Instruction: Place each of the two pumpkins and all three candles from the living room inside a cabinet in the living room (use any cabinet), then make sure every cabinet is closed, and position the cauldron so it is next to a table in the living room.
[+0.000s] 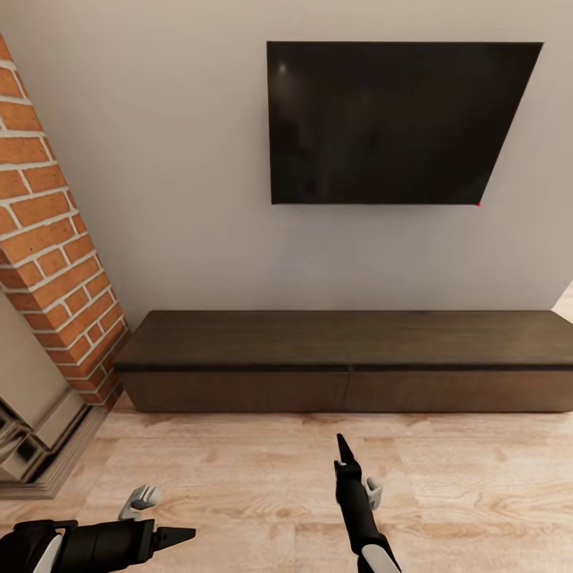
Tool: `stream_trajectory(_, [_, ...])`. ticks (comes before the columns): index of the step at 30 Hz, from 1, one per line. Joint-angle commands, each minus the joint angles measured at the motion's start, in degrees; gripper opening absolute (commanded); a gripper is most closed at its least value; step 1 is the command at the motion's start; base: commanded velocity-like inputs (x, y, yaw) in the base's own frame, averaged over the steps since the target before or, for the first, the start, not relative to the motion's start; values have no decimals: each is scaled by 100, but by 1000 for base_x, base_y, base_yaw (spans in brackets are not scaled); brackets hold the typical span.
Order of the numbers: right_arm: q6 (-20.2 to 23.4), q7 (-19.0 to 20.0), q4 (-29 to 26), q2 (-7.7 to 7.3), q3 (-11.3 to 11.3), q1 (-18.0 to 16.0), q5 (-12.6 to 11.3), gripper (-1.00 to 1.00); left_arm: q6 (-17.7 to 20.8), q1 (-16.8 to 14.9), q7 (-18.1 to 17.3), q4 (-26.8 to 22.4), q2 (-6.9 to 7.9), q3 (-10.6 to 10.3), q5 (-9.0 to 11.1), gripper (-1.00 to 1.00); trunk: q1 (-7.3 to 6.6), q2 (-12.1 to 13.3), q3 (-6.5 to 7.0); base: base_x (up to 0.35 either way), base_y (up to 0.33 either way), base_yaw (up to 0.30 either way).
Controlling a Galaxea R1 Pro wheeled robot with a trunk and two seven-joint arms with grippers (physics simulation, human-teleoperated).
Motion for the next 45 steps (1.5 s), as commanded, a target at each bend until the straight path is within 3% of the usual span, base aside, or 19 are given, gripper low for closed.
stream_trajectory(1, [92, 34, 54, 0, -3, 0, -18, 100, 1, 0, -19, 0, 4, 0, 1, 100, 23, -42, -18, 0, 0, 0])
stream_trajectory(6, [227, 127, 311, 0, -10, -2, -50, 100, 1, 3, -46, 3, 22, 12, 0, 100, 132, -242, -108, 0, 0, 0])
stream_trajectory(15, [167, 159, 361, 0, 50, -7, -2, 100, 1, 1, -57, 3, 36, 256, -1, 100, 330, -603, -270, 0, 0, 0])
stream_trajectory(35, [171, 97, 322, -39, -30, -80, -147, 100, 1, -1, -68, 0, 141, 289, 17, 100, 769, -1405, -629, 0, 0, 0])
stream_trajectory(45, [164, 146, 310, -50, -419, -88, -166, 100, 1, -1, -68, 0, 126, 283, 25, 100, 989, -1806, -808, 0, 0, 0])
